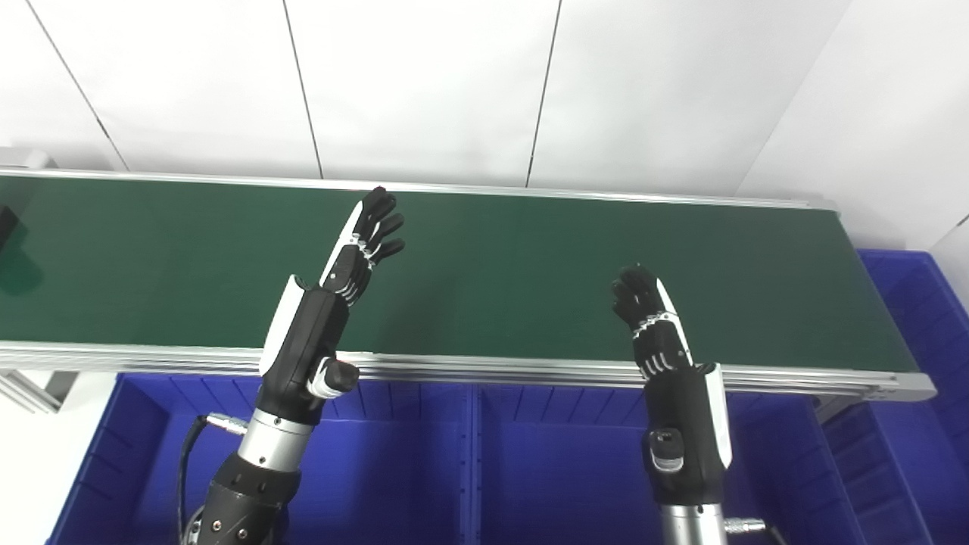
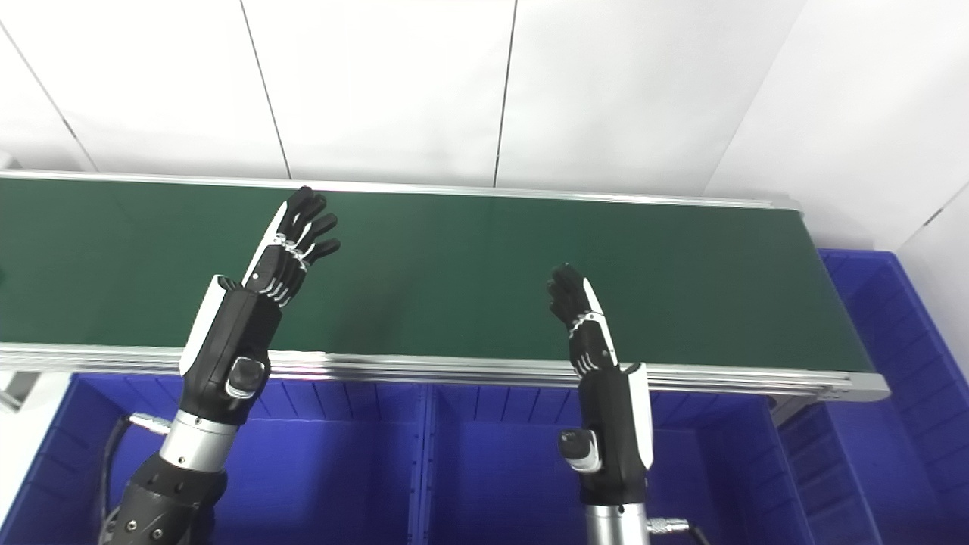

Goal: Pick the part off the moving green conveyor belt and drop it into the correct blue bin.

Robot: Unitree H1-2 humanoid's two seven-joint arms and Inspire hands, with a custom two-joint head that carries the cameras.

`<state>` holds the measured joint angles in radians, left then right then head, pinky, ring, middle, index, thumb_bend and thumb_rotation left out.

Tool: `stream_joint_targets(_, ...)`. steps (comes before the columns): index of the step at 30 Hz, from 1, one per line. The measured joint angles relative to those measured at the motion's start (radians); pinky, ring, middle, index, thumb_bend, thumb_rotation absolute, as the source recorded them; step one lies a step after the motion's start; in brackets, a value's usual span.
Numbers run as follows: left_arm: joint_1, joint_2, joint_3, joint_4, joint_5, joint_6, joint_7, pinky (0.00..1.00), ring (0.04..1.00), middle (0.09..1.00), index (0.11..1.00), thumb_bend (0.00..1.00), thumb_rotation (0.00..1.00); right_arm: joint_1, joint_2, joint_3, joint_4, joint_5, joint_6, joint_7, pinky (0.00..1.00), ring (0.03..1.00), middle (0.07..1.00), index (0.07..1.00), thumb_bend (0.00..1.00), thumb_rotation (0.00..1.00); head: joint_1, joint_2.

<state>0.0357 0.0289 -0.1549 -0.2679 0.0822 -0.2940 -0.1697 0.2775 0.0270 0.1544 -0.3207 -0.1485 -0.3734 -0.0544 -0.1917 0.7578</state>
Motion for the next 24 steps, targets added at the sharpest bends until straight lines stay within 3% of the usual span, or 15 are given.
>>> stream_joint_targets(3, 0.000, 0.000, 0.000, 0.001, 0.005, -0.001, 0.001, 0.86, 0.937, 0.985, 1.000, 0.89, 1.00, -0.001, 0.002, 0.000, 0.005, 0.003, 0.000, 0.000, 0.91, 0.914, 0.932, 0.937, 0.94, 0.98, 0.014, -0.003)
stream_joint_targets(8, 0.018, 0.001, -0.002, -0.003, 0.001, 0.010, 0.000, 0.97, 0.979, 1.000, 1.000, 0.91, 1.00, -0.004, 0.002, 0.007, 0.060, 0.026, 0.000, 0.006, 0.93, 0.911, 0.942, 0.946, 0.92, 0.99, 0.029, -0.011)
stream_joint_targets(13, 0.073, 0.009, -0.002, -0.032, 0.014, 0.037, 0.000, 0.88, 0.978, 1.000, 1.000, 0.87, 1.00, -0.001, -0.002, 0.019, 0.122, 0.013, -0.001, 0.014, 0.94, 0.945, 0.958, 0.952, 0.93, 0.98, 0.029, -0.014)
stream_joint_targets(19, 0.109, 0.019, -0.016, -0.040, 0.012, 0.044, 0.000, 0.91, 0.996, 1.000, 1.000, 0.87, 1.00, 0.016, -0.002, 0.048, 0.204, 0.016, -0.005, 0.032, 0.97, 0.971, 0.971, 0.958, 0.96, 0.96, 0.032, -0.020)
stream_joint_targets(24, 0.198, 0.022, -0.030, -0.016, 0.014, 0.042, 0.001, 0.94, 1.000, 1.000, 1.000, 0.84, 1.00, 0.045, -0.001, 0.064, 0.267, 0.020, -0.008, 0.039, 0.97, 0.973, 0.977, 0.956, 0.94, 0.97, 0.040, -0.020)
